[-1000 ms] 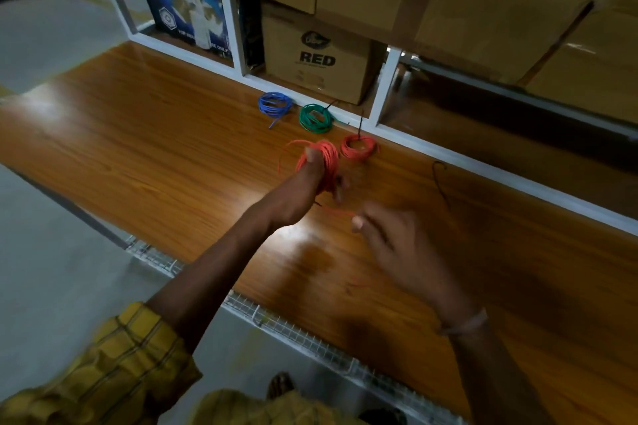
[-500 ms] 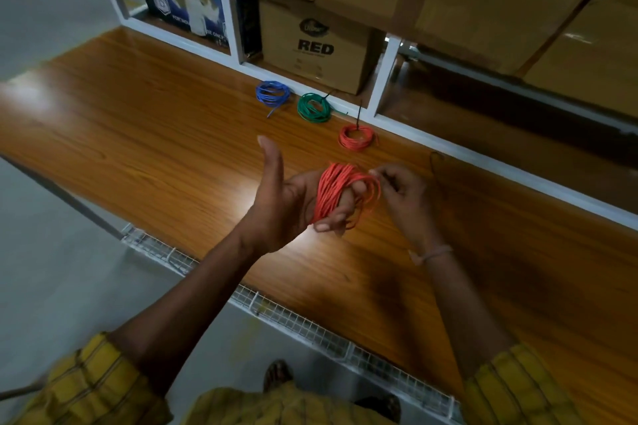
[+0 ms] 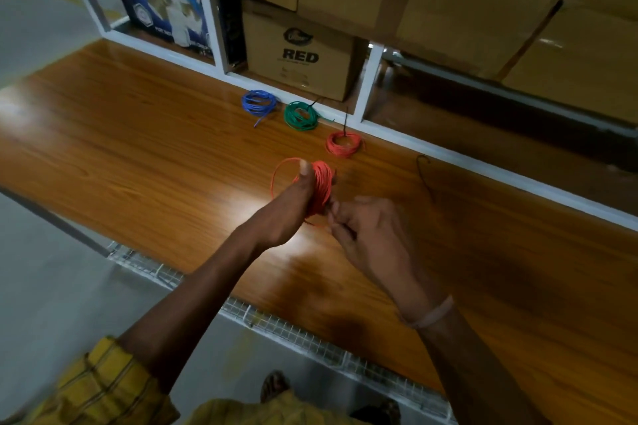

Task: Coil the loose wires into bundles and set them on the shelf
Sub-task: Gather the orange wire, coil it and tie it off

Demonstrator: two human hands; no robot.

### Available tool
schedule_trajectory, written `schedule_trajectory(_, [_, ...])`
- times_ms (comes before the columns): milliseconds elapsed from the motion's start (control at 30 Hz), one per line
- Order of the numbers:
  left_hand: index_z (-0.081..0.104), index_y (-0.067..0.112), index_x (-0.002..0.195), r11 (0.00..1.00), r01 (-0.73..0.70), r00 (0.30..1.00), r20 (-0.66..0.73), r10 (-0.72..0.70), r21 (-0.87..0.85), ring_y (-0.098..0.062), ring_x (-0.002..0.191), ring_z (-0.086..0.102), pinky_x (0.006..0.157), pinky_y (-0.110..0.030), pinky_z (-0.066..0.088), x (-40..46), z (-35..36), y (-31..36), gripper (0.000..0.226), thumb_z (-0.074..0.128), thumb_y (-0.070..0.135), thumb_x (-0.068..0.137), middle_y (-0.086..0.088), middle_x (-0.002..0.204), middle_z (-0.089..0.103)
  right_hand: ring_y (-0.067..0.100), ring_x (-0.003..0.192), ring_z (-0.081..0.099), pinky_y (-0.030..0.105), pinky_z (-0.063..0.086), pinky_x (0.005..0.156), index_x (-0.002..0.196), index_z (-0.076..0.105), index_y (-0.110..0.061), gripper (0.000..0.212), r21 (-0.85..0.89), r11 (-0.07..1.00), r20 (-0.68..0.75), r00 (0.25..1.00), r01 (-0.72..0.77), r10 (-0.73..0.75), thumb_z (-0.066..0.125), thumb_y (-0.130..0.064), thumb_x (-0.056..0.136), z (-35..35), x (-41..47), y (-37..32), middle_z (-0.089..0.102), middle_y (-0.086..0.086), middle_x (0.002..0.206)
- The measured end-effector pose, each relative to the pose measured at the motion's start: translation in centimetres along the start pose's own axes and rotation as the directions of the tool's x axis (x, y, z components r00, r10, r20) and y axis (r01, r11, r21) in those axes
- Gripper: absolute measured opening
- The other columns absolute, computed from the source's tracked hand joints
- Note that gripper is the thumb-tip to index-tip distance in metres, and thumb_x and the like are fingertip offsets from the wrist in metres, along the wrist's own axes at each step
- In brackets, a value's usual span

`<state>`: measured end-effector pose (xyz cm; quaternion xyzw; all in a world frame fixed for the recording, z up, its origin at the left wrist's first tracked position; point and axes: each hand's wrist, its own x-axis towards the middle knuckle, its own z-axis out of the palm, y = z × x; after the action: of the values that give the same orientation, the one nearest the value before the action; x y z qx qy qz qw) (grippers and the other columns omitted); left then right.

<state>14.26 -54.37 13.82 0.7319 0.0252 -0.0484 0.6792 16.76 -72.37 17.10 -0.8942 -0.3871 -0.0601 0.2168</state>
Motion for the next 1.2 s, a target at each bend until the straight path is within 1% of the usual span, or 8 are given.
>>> schedule_trajectory(67, [0.062, -0.002, 0.113, 0.995, -0.009, 0.998, 0.067, 0.003, 0.095, -0.033, 0.106, 0.066, 0.107, -0.036, 0.048, -0.1, 0.5, 0.3, 0.108, 0.002, 0.084, 0.091, -0.028, 0.108, 0.067, 0.010, 0.074, 0.049, 0.030, 0.035, 0.059, 0.073, 0.069, -0.027, 0.015, 0.042, 0.999, -0.016, 1.000, -0.015, 0.016, 0.080, -0.031, 0.083, -0.8, 0.4, 0.8, 0.053, -0.013, 0.076])
schedule_trajectory(167, [0.065, -0.005, 0.091, 0.993, -0.010, 0.986, 0.169, -0.010, 0.116, -0.029, 0.083, 0.067, 0.089, -0.019, 0.048, -0.2, 1.0, 1.0, 0.097, 0.003, 0.068, 0.106, -0.027, 0.088, 0.067, 0.009, 0.074, 0.053, 0.032, 0.044, 0.058, 0.072, 0.068, -0.029, 0.016, 0.136, 0.989, -0.035, 0.997, -0.059, 0.064, 0.082, -0.033, 0.080, -1.2, 0.5, 2.2, 0.053, -0.013, 0.080])
schedule_trajectory(400, [0.053, -0.010, 0.090, 0.995, 0.048, 0.958, 0.276, -0.070, 0.085, -0.021, 0.053, 0.044, 0.062, -0.031, 0.043, 0.8, 1.4, 1.2, 0.064, 0.013, 0.032, 0.115, -0.015, 0.063, 0.053, 0.006, 0.072, 0.056, 0.033, 0.047, 0.059, 0.081, 0.073, -0.024, 0.010, 0.237, 0.970, -0.058, 0.996, -0.059, 0.075, 0.082, -0.023, 0.085, -1.8, -0.6, 3.7, 0.060, -0.010, 0.081])
schedule_trajectory(600, [0.070, 0.019, 0.081, 0.972, -0.001, 0.957, 0.283, -0.067, 0.234, -0.017, 0.053, 0.045, 0.053, -0.031, 0.042, 2.1, 2.4, 1.9, 0.049, 0.030, 0.033, 0.104, -0.007, 0.062, 0.048, 0.000, 0.078, 0.057, 0.012, 0.040, 0.063, 0.088, 0.070, -0.019, 0.010, 0.288, 0.957, -0.122, 0.990, -0.028, 0.065, 0.080, -0.020, 0.088, -2.9, -1.6, 5.3, 0.061, -0.013, 0.086])
schedule_trajectory(667, [0.071, 0.011, 0.082, 0.979, 0.024, 0.954, 0.288, -0.083, 0.204, -0.017, 0.053, 0.042, 0.052, -0.029, 0.039, 2.4, 3.0, 2.9, 0.052, 0.029, 0.034, 0.104, -0.008, 0.061, 0.044, 0.002, 0.079, 0.056, 0.010, 0.037, 0.065, 0.085, 0.072, -0.019, 0.013, 0.341, 0.939, -0.160, 0.980, -0.056, 0.116, 0.084, -0.024, 0.084, -3.4, -1.9, 6.2, 0.058, -0.015, 0.087])
schedule_trajectory(933, [0.064, -0.004, 0.083, 0.990, 0.009, 0.910, 0.409, -0.065, 0.138, -0.018, 0.049, 0.030, 0.049, -0.027, 0.032, 4.0, 4.9, 6.1, 0.056, 0.025, 0.032, 0.102, -0.002, 0.054, 0.034, 0.014, 0.129, 0.052, 0.032, 0.046, 0.097, 0.083, 0.070, -0.026, 0.019, 0.567, 0.818, -0.160, 0.962, -0.093, 0.220, 0.083, -0.040, 0.078, -5.0, -2.5, 9.2, 0.060, -0.015, 0.131])
schedule_trajectory(1067, [0.056, -0.021, 0.085, 0.986, 0.009, 0.878, 0.471, -0.086, 0.165, -0.022, 0.050, 0.024, 0.048, -0.028, 0.028, 5.7, 5.9, 7.1, 0.066, 0.023, 0.034, 0.103, -0.005, 0.055, 0.029, 0.014, 0.125, 0.054, 0.035, 0.044, 0.100, 0.084, 0.070, -0.024, 0.017, 0.528, 0.849, -0.201, 0.969, -0.014, 0.141, 0.083, -0.035, 0.080, -6.3, -2.8, 10.7, 0.069, -0.017, 0.124])
schedule_trajectory(1200, [0.062, -0.010, 0.086, 0.993, -0.003, 0.867, 0.495, -0.058, 0.122, -0.020, 0.048, 0.026, 0.047, -0.027, 0.030, 6.8, 7.2, 8.1, 0.061, 0.023, 0.035, 0.103, -0.004, 0.055, 0.030, 0.015, 0.111, 0.062, 0.038, 0.050, 0.093, 0.085, 0.069, -0.019, 0.016, 0.562, 0.827, -0.215, 0.966, 0.002, 0.144, 0.082, -0.028, 0.084, -7.1, -2.9, 12.3, 0.071, -0.012, 0.108])
